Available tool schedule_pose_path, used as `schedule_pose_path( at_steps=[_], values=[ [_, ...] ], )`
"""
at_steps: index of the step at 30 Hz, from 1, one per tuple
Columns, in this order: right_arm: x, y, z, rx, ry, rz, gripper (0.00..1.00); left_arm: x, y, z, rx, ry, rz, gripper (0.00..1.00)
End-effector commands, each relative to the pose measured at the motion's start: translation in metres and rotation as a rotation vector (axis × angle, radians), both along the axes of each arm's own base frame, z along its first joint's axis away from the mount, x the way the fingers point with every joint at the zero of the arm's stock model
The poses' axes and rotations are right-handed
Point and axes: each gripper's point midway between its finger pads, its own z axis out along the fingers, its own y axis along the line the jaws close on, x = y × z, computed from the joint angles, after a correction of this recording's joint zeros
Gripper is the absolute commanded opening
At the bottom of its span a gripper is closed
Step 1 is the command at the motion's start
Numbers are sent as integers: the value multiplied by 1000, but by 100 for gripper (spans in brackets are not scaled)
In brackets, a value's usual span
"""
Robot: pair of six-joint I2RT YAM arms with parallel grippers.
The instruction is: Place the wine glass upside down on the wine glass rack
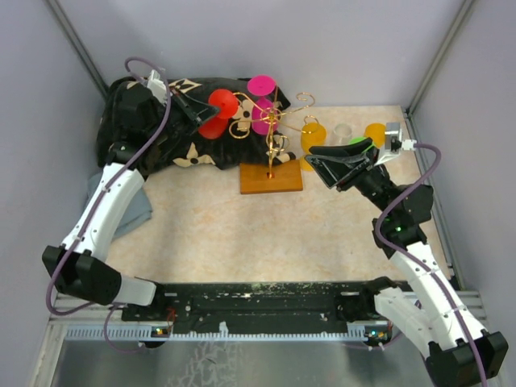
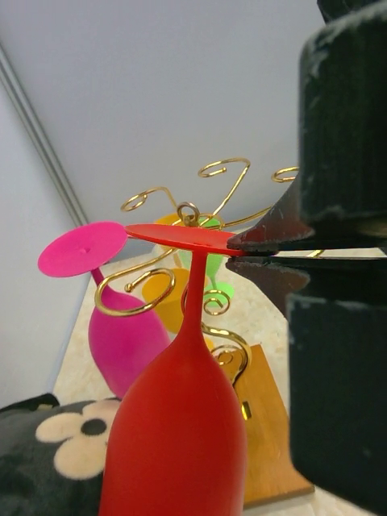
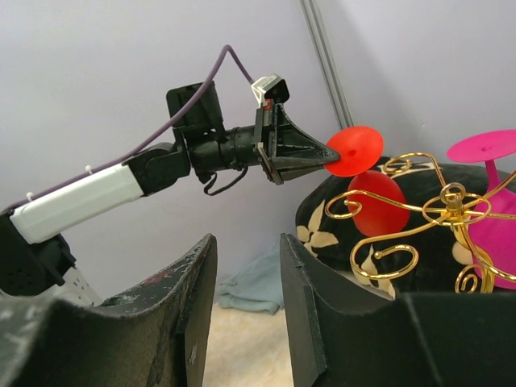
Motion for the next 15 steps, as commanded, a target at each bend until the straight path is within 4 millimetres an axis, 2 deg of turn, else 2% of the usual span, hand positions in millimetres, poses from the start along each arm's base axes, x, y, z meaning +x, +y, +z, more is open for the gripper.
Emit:
schedule_pose_path(
  at_steps=[1,15],
  values=[
    [0,-3,5,2,-44,-22,38,-5,-14,32,-99,-65,-98,0],
    [6,-1,2,6,-29,-17,37,-9,-34,25,-132,-31,-225,0]
  ],
)
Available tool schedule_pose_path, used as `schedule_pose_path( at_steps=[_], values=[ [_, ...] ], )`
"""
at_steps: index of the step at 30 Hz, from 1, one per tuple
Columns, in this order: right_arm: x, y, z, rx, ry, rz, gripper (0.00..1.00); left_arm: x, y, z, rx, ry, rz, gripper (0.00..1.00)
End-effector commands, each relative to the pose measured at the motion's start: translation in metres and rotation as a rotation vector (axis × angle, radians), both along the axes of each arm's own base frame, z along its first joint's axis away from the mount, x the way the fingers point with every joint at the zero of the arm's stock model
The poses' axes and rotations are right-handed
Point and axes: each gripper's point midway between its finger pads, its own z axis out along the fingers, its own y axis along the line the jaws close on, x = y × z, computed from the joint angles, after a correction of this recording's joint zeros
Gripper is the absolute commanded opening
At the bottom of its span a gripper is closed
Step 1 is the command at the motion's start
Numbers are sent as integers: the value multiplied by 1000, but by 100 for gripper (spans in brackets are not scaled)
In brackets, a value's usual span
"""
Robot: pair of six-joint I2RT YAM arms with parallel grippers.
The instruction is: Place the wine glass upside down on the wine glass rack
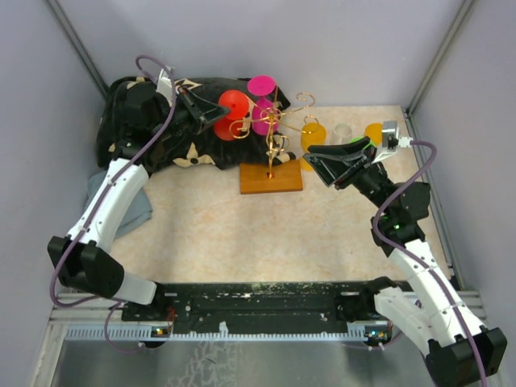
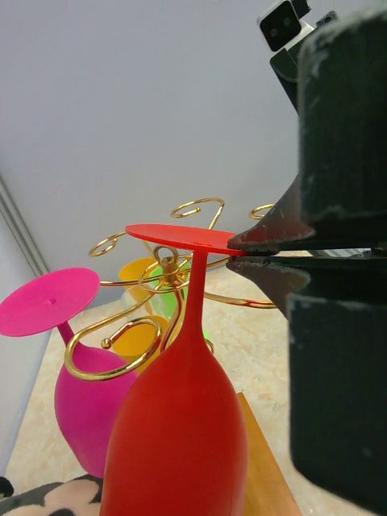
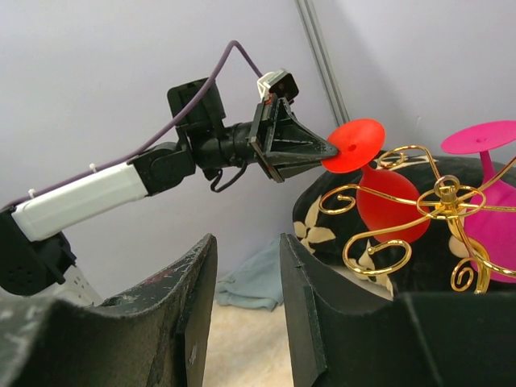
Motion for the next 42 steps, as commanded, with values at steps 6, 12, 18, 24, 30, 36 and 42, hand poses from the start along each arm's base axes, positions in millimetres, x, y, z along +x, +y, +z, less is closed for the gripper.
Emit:
schedule_pose_path(
  at_steps=[6,12,18,24,30,36,42],
  values=[
    [-1,-3,7,14,-46,-13,37,1,-16,16,-42,-47,-108,0],
    [-1,-2,6,11,-45,-15,37,7,-22,17,-56,-54,-125,0],
    [0,-3,4,11,-39,-18,37,14,-26,19,-88,-71,-135,0],
    [0,-3,3,8,-41,-20,37,22,-28,21,-118,-90,-130,0],
    [1,-3,0,8,-34,-19,37,32,-26,23,-134,-100,-91,0],
    [1,-3,0,7,-36,-22,37,43,-22,24,-156,-101,-41,0],
    [1,-3,-1,4,-34,-24,37,51,-18,25,-154,-102,-11,0]
  ],
)
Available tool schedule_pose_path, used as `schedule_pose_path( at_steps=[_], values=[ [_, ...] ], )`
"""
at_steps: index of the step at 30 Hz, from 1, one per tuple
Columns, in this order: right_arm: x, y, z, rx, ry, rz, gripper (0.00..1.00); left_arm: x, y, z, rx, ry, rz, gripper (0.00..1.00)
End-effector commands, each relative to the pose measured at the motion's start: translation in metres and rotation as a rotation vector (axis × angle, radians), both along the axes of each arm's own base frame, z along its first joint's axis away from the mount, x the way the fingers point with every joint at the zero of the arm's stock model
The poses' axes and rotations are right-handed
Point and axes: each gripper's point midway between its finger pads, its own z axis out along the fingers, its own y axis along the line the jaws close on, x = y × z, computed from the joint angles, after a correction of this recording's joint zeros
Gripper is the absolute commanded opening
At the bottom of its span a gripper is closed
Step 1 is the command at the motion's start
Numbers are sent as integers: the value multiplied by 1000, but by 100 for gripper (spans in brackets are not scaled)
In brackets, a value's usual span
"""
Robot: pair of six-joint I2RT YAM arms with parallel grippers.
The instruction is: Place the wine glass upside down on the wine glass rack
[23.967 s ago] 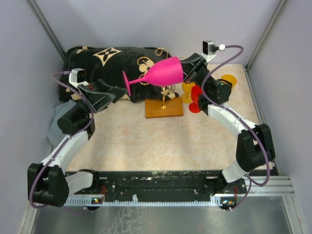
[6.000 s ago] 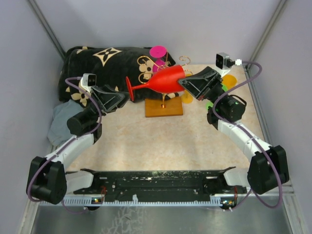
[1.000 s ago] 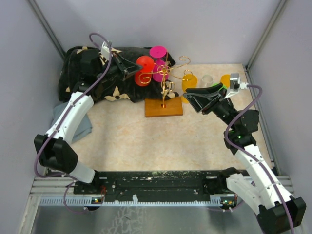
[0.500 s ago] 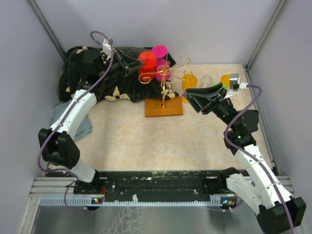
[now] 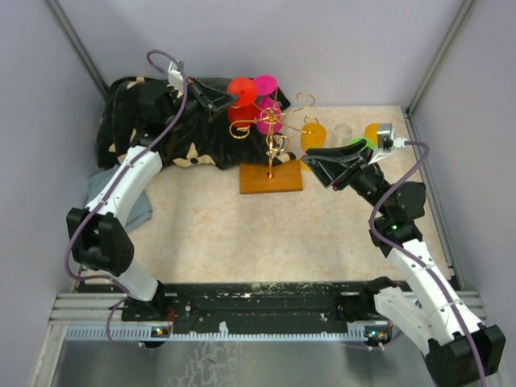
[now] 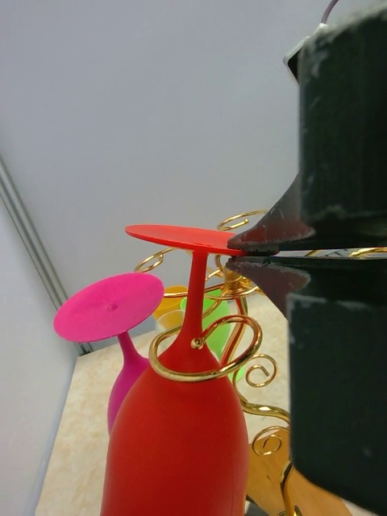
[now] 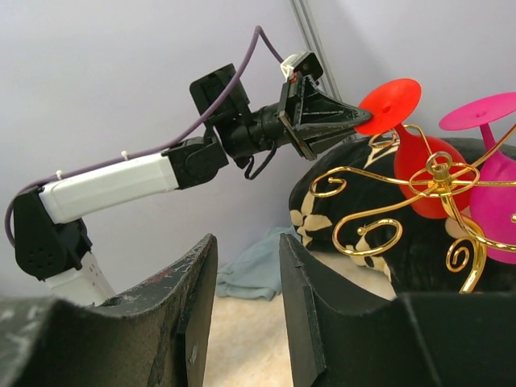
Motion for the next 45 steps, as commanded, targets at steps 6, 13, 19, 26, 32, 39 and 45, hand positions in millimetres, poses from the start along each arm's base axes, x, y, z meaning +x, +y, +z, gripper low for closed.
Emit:
schedule_pose_path(
  at_steps=[6,13,19,26,32,39,45],
  values=[
    [-5,-5,15,14,-73,-21,37,14,16,22,-6,-62,103,0],
    [-4,-3,14,13,-71,-14,37,5,34,25,1,-83,162,0],
    [-4,-3,15,18,-69,-10,37,-11,32,23,-13,-79,112,0],
    [-5,-3,15,25,-65,-4,37,-18,27,7,-1,-46,67,0],
    [-6,-4,14,26,-61,-5,37,-19,24,-3,3,-30,40,0],
    [-7,-4,14,26,-61,-6,37,-17,21,-10,2,-14,19,0],
    [-8,-4,13,30,-60,-4,37,-15,17,-24,8,15,-6,3]
  ],
)
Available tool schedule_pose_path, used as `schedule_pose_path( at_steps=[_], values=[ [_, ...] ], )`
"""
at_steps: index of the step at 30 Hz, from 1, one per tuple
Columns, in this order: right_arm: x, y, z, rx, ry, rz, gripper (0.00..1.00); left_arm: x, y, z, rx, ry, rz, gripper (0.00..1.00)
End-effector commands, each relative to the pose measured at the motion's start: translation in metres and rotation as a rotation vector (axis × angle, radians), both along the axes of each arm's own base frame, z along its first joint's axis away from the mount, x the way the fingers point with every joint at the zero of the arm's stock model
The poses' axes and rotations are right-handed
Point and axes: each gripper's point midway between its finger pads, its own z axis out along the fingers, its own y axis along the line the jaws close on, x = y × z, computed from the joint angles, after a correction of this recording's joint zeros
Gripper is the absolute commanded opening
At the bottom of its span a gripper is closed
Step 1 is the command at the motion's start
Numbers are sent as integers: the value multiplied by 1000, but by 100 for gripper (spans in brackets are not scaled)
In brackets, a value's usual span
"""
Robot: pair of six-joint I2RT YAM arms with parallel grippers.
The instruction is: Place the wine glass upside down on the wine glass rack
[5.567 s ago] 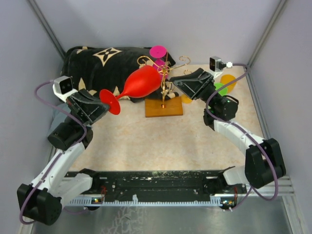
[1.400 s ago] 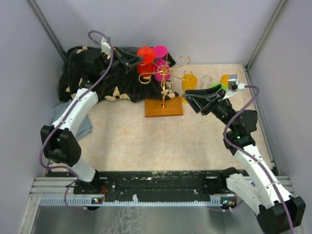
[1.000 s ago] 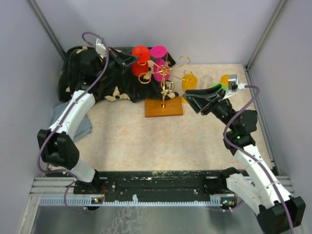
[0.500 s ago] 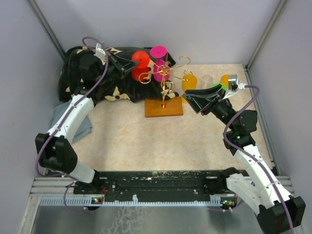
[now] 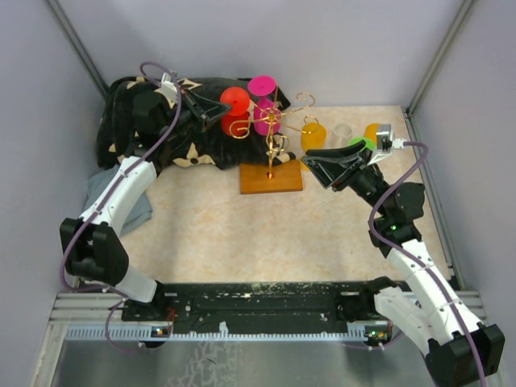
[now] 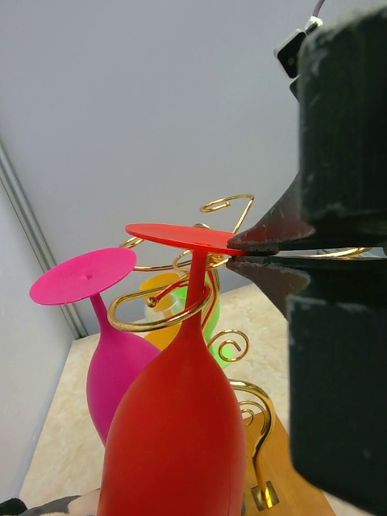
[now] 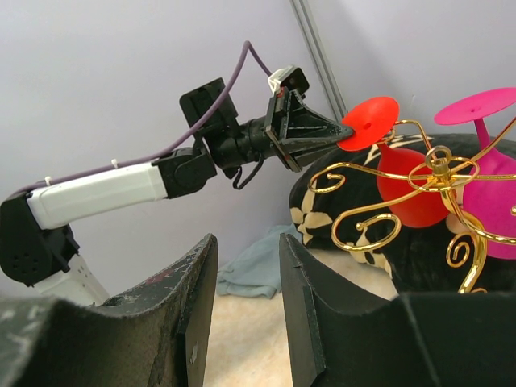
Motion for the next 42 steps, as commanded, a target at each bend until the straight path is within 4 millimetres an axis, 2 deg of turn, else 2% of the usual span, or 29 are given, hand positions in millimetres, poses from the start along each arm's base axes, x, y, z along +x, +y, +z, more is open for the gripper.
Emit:
schedule_pose_path(
  at_steps=[1,6,12,15,23,33,38,42],
  values=[
    [-8,-4,16,27,-64,-7,37,0,-3,-7,-7,-3,-34,4],
    [-8,-5,15,24,-61,-10,37,-1,-3,-14,-12,6,-39,11],
    [-8,-5,15,26,-61,-10,37,-5,-4,-17,-11,8,-52,33],
    [-7,-4,15,26,-58,-10,37,-9,-4,-17,-12,3,-59,40],
    [-6,-5,14,20,-48,-21,37,-21,4,-3,21,-38,-27,46],
    [1,-11,15,-17,-22,-87,38,-46,54,25,206,-154,198,52],
    [20,-24,8,-64,58,-214,38,-72,74,41,285,-233,281,52],
    [45,-48,-3,-113,168,-402,38,-94,81,42,306,-274,293,52]
  ],
)
